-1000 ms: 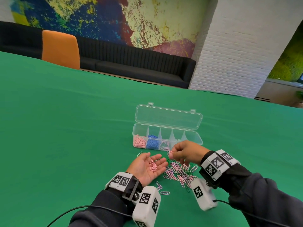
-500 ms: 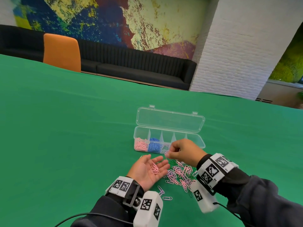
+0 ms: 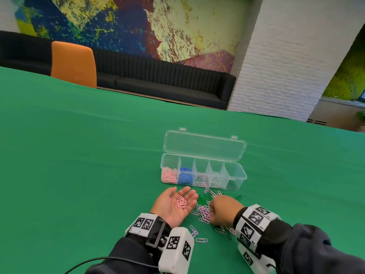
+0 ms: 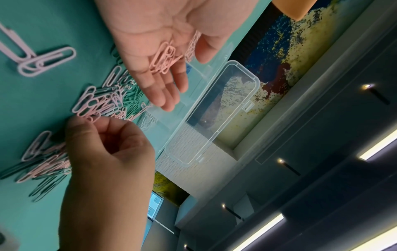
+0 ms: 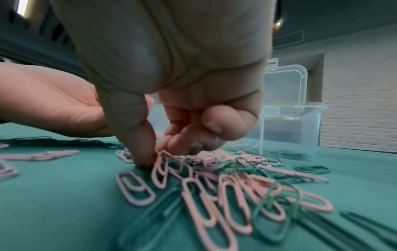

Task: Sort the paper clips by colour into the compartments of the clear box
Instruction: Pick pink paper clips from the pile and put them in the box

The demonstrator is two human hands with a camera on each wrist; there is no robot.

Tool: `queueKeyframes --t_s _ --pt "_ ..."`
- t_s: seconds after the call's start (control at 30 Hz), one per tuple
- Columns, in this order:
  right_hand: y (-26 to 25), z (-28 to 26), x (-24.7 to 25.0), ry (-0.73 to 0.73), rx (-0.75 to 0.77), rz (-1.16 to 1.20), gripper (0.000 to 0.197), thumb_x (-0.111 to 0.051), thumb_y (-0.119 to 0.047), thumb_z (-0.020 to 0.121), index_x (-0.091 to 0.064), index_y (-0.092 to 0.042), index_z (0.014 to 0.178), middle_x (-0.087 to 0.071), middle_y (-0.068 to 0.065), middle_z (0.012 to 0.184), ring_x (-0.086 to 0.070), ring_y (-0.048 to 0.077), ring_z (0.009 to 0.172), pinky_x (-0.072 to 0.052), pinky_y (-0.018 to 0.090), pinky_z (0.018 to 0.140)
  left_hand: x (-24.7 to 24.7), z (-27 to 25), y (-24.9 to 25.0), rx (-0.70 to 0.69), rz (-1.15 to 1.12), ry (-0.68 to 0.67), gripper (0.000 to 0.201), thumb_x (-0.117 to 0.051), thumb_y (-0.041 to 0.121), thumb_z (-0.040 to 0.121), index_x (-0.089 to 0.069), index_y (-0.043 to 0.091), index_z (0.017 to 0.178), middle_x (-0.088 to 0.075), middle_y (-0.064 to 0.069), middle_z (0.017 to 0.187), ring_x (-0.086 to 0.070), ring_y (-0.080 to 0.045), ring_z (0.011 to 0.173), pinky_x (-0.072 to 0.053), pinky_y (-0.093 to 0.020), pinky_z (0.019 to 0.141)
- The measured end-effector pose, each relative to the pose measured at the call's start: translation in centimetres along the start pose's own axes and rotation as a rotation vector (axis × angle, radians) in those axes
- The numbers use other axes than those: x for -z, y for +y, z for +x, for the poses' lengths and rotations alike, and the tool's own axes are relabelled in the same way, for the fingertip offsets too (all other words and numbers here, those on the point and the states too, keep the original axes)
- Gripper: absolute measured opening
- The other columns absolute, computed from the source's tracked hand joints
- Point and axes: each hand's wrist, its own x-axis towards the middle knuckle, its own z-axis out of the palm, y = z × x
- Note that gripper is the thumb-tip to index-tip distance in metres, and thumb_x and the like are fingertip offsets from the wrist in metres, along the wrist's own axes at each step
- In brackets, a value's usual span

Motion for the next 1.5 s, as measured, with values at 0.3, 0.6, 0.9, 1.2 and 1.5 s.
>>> queueKeyframes --t_s 0.3,0.6,0.9,1.2,1.5 --pt "1.0 -0.9 2.9 0.096 0.106 0.433 0.02 -0.06 -0.013 0.084 -0.05 -0.021 0.068 -0.051 -0.008 0.069 -0.046 0.003 0.06 -0.04 0.012 0.057 0.0 0.2 -0.5 0.016 0.129 0.018 0.041 -0.031 0.026 0.1 -0.058 -0.003 0.091 -0.067 -0.021 0.075 -0.065 -0.032 0.075 -0.052 -0.037 0.068" --pt "1.3 -1.5 5.6 0.219 0.196 0.928 0.018 -0.058 -0.027 0.09 -0.062 -0.014 0.103 -0.059 -0.003 0.078 -0.052 0.007 0.061 -0.042 0.017 0.052 0.0 0.3 -0.5 0.064 0.078 -0.02 0.046 -0.03 0.03 0.1 -0.058 -0.007 0.101 -0.068 -0.025 0.087 -0.066 -0.035 0.08 -0.057 -0.039 0.062" --pt "7.3 -1.0 2.5 0.242 0.081 1.753 0.021 -0.046 -0.02 0.093 -0.057 -0.005 0.104 -0.056 0.003 0.067 -0.048 0.014 0.055 -0.039 0.022 0.045 -0.6 -0.6 0.9 0.053 0.074 -0.022 0.039 -0.041 0.026 0.094 -0.052 0.01 0.06 -0.043 -0.002 0.047 -0.042 -0.012 0.033 -0.03 -0.014 0.03" --pt "10.6 1.3 -0.8 0.195 0.098 2.424 0.061 -0.089 -0.032 0.039 -0.057 -0.013 0.088 -0.053 0.003 0.063 -0.05 0.013 0.049 -0.044 0.021 0.039 -6.2 3.7 8.5 -0.59 0.539 0.123 0.041 -0.034 0.028 0.102 -0.044 0.015 0.064 -0.041 0.003 0.042 -0.044 -0.012 0.037 -0.039 -0.023 0.045" --pt "12.1 2.5 -3.5 0.113 0.224 2.633 0.068 -0.094 -0.025 0.018 -0.064 -0.012 0.077 -0.058 0.005 0.06 -0.054 0.015 0.044 -0.046 0.024 0.037 -4.8 5.7 9.0 -0.754 1.025 0.258 0.027 -0.028 -0.002 0.095 -0.054 0.003 0.101 -0.069 -0.014 0.097 -0.062 -0.026 0.104 -0.046 -0.034 0.098"
